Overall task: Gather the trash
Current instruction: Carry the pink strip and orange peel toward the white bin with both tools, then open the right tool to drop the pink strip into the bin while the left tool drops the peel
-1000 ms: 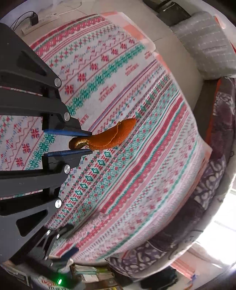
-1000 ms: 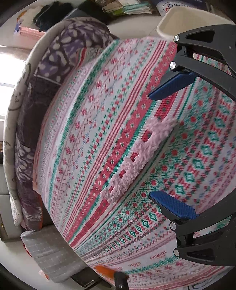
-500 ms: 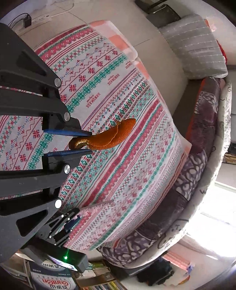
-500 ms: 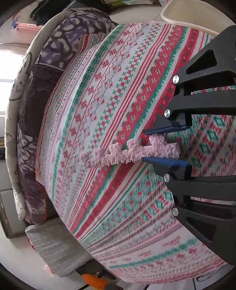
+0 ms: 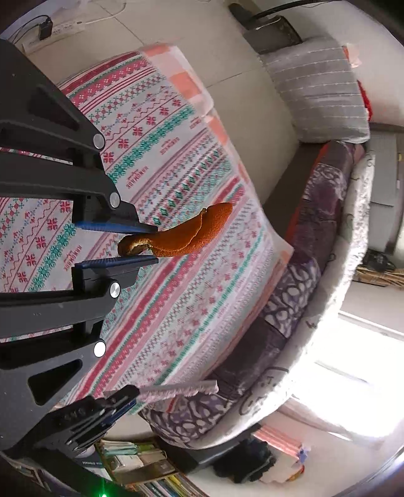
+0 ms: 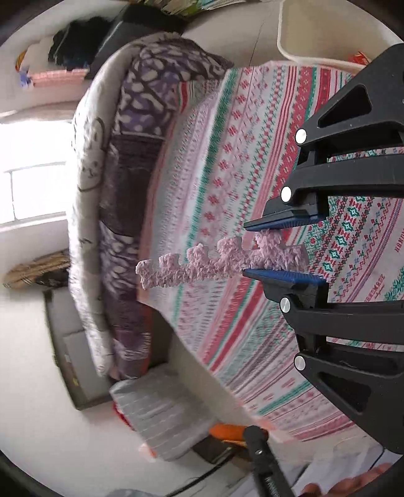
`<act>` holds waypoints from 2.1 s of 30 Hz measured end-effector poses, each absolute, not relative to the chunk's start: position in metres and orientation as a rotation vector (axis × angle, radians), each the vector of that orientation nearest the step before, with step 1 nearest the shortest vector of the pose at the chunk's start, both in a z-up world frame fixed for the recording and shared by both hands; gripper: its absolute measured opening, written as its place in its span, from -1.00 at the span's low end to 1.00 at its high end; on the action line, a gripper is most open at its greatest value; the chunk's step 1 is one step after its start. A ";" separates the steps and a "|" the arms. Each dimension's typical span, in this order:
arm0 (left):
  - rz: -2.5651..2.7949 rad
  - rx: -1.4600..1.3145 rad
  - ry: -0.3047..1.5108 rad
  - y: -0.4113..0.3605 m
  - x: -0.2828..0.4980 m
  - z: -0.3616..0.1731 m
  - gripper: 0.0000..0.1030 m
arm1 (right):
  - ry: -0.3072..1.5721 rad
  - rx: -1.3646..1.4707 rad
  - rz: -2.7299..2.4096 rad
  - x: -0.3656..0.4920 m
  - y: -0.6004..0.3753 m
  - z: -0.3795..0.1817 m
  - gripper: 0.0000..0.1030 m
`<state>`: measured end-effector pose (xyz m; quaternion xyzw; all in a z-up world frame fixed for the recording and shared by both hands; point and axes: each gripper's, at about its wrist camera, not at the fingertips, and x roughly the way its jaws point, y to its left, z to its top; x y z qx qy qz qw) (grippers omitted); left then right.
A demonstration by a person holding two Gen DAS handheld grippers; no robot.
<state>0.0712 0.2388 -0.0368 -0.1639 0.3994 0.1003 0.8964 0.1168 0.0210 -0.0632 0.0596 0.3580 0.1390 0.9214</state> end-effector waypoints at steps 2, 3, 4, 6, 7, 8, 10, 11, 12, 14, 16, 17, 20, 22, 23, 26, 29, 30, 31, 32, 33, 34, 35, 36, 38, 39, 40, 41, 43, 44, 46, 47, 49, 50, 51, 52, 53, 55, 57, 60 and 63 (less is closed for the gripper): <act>0.205 -0.341 0.804 0.235 0.069 -0.030 -0.73 | 0.714 0.150 0.260 0.111 0.012 -0.054 -0.56; 0.202 -0.341 0.797 0.233 0.068 -0.028 -0.73 | 0.708 0.159 0.251 0.108 0.009 -0.052 -0.56; 0.198 -0.341 0.791 0.231 0.067 -0.026 -0.73 | 0.699 0.173 0.241 0.106 0.003 -0.048 -0.56; 0.191 -0.335 0.779 0.225 0.065 -0.023 -0.73 | 0.683 0.182 0.224 0.101 -0.003 -0.042 -0.56; 0.187 -0.332 0.773 0.221 0.064 -0.021 -0.73 | 0.673 0.182 0.215 0.098 -0.007 -0.039 -0.56; 0.183 -0.330 0.769 0.219 0.064 -0.020 -0.73 | 0.667 0.181 0.210 0.096 -0.010 -0.037 -0.56; 0.172 -0.324 0.761 0.211 0.062 -0.017 -0.73 | 0.658 0.182 0.193 0.091 -0.017 -0.033 -0.56; 0.166 -0.319 0.757 0.207 0.061 -0.016 -0.73 | 0.656 0.184 0.188 0.089 -0.021 -0.032 -0.56; 0.160 -0.316 0.754 0.203 0.061 -0.015 -0.73 | 0.656 0.185 0.183 0.088 -0.025 -0.031 -0.56; 0.146 -0.307 0.749 0.194 0.060 -0.013 -0.73 | 0.655 0.185 0.166 0.083 -0.034 -0.029 -0.56; 0.131 -0.303 0.748 0.185 0.061 -0.012 -0.73 | 0.656 0.184 0.154 0.080 -0.040 -0.028 -0.55; 0.122 -0.302 0.747 0.180 0.061 -0.012 -0.73 | 0.655 0.183 0.147 0.078 -0.043 -0.028 -0.55; 0.098 -0.298 0.744 0.167 0.063 -0.010 -0.73 | 0.652 0.178 0.126 0.073 -0.055 -0.025 -0.55; 0.083 -0.296 0.745 0.157 0.065 -0.010 -0.73 | 0.650 0.179 0.109 0.070 -0.064 -0.024 -0.55; 0.073 -0.293 0.746 0.152 0.065 -0.010 -0.73 | 0.651 0.181 0.102 0.069 -0.069 -0.023 -0.55; 0.050 -0.285 0.748 0.136 0.068 -0.011 -0.73 | 0.653 0.191 0.076 0.066 -0.085 -0.023 -0.55; 0.026 -0.280 0.752 0.121 0.070 -0.012 -0.73 | 0.655 0.204 0.046 0.063 -0.102 -0.023 -0.55; 0.018 -0.279 0.753 0.117 0.070 -0.012 -0.73 | 0.656 0.208 0.038 0.063 -0.107 -0.023 -0.55; 0.010 -0.278 0.755 0.112 0.071 -0.013 -0.73 | 0.658 0.214 0.026 0.062 -0.114 -0.023 -0.55; 0.002 -0.276 0.756 0.107 0.071 -0.013 -0.73 | 0.659 0.219 0.015 0.061 -0.120 -0.023 -0.55; -0.007 -0.274 0.757 0.101 0.072 -0.013 -0.73 | 0.662 0.227 0.002 0.059 -0.128 -0.024 -0.55; -0.012 -0.271 0.758 0.098 0.072 -0.014 -0.73 | 0.665 0.235 -0.007 0.059 -0.133 -0.025 -0.55; -0.019 -0.267 0.759 0.092 0.073 -0.014 -0.73 | 0.669 0.243 -0.016 0.058 -0.140 -0.025 -0.55; -0.025 -0.264 0.759 0.089 0.073 -0.015 -0.73 | 0.674 0.252 -0.027 0.058 -0.145 -0.026 -0.54; -0.037 -0.257 0.764 0.079 0.073 -0.017 -0.73 | 0.684 0.268 -0.058 0.057 -0.159 -0.028 -0.54; -0.044 -0.254 0.767 0.074 0.074 -0.018 -0.73 | 0.688 0.274 -0.075 0.057 -0.165 -0.029 -0.54; -0.048 -0.251 0.769 0.070 0.074 -0.019 -0.73 | 0.696 0.286 -0.097 0.056 -0.173 -0.031 -0.54; -0.056 -0.248 0.771 0.065 0.073 -0.020 -0.73 | 0.705 0.298 -0.112 0.055 -0.180 -0.032 -0.54; -0.069 -0.242 0.775 0.057 0.073 -0.021 -0.73 | 0.727 0.329 -0.151 0.055 -0.196 -0.037 -0.54; -0.078 -0.238 0.777 0.051 0.074 -0.022 -0.73 | 0.737 0.342 -0.170 0.054 -0.204 -0.039 -0.54; -0.099 -0.229 0.782 0.040 0.074 -0.023 -0.73 | 0.757 0.359 -0.215 0.053 -0.219 -0.044 -0.53; -0.106 -0.225 0.783 0.034 0.074 -0.023 -0.73 | 0.765 0.365 -0.230 0.052 -0.225 -0.046 -0.53; -0.126 -0.212 0.788 0.022 0.073 -0.025 -0.73 | 0.783 0.378 -0.259 0.050 -0.237 -0.049 -0.53; -0.133 -0.209 0.789 0.018 0.073 -0.026 -0.73 | 0.790 0.382 -0.271 0.049 -0.242 -0.051 -0.52; -0.144 -0.205 0.793 0.012 0.074 -0.028 -0.73 | 0.797 0.387 -0.281 0.048 -0.247 -0.052 -0.49; -0.155 -0.201 0.796 0.006 0.074 -0.029 -0.73 | 0.805 0.393 -0.294 0.046 -0.252 -0.054 -0.47; -0.161 -0.199 0.798 0.003 0.074 -0.030 -0.73 | 0.810 0.397 -0.304 0.045 -0.256 -0.055 -0.47; -0.183 -0.193 0.807 -0.008 0.074 -0.033 -0.73 | 0.817 0.404 -0.320 0.043 -0.263 -0.056 -0.37; -0.203 -0.185 0.817 -0.019 0.074 -0.036 -0.73 | 0.816 0.402 -0.339 0.039 -0.269 -0.056 -0.12; -0.230 -0.168 0.828 -0.035 0.073 -0.040 -0.73 | 0.804 0.385 -0.375 0.033 -0.279 -0.054 0.02; -0.261 -0.146 0.840 -0.055 0.071 -0.044 -0.73 | 0.795 0.394 -0.403 0.029 -0.293 -0.053 0.14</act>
